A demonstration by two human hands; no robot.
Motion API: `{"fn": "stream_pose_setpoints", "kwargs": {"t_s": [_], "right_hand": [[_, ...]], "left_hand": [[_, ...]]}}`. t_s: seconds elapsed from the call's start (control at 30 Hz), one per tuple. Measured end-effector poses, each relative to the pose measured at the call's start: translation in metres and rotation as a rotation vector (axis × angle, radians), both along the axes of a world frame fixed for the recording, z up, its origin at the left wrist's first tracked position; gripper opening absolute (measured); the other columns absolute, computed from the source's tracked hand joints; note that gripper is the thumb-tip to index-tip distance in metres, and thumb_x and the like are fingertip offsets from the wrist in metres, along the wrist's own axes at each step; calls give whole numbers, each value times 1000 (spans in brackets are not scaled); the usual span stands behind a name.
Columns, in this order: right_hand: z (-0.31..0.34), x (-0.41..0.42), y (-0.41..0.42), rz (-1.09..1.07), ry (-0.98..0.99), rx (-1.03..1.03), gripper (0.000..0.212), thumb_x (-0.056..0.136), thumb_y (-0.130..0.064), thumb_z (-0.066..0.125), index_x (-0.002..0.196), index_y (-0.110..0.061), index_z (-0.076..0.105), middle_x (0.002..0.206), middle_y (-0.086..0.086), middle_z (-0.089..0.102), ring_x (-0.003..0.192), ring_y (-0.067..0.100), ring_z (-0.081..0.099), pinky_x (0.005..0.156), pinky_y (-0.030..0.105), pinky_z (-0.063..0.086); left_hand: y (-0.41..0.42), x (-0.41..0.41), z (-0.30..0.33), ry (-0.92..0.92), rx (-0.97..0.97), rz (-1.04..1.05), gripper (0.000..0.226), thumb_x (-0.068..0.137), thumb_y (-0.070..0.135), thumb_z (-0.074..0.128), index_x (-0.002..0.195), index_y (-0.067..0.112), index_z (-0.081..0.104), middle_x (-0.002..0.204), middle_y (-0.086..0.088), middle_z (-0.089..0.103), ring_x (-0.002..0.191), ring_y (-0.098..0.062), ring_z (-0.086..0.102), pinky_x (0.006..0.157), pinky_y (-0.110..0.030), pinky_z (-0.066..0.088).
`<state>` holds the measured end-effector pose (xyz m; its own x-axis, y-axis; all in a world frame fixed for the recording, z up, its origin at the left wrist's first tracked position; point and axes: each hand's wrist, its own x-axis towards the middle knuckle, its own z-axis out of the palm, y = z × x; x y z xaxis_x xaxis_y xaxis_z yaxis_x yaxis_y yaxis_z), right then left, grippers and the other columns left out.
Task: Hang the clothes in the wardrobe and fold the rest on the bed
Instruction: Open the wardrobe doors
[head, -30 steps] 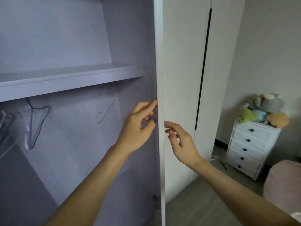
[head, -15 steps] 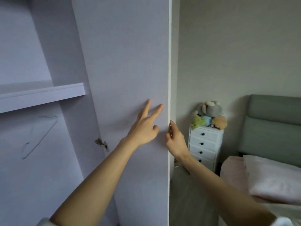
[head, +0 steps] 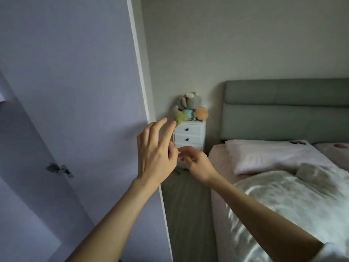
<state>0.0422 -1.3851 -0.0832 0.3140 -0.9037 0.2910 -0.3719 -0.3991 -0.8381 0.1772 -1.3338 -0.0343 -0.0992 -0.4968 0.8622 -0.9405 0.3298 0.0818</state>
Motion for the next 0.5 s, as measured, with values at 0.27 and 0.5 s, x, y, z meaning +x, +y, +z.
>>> {"fn": "stream_pose_setpoints", "kwargs": {"t_s": [0.27, 0.5], "right_hand": [[-83, -111, 113, -590, 72, 262, 32, 90, -4, 44, 115, -9, 62, 101, 8, 71, 97, 26, 64, 88, 35, 49], [-127, -199, 266, -1070, -16, 480, 34, 88, -1, 42, 113, -10, 63, 95, 7, 72, 87, 22, 66, 81, 32, 52]], "left_hand": [[1, -73, -77, -100, 620, -452, 43, 88, 17, 58, 130, 10, 54, 133, -8, 51, 122, -28, 49, 97, -41, 40], [59, -213, -126, -328, 960, -857, 39, 95, 23, 46, 134, 18, 49, 138, -3, 47, 125, -24, 46, 102, -35, 36]]}}
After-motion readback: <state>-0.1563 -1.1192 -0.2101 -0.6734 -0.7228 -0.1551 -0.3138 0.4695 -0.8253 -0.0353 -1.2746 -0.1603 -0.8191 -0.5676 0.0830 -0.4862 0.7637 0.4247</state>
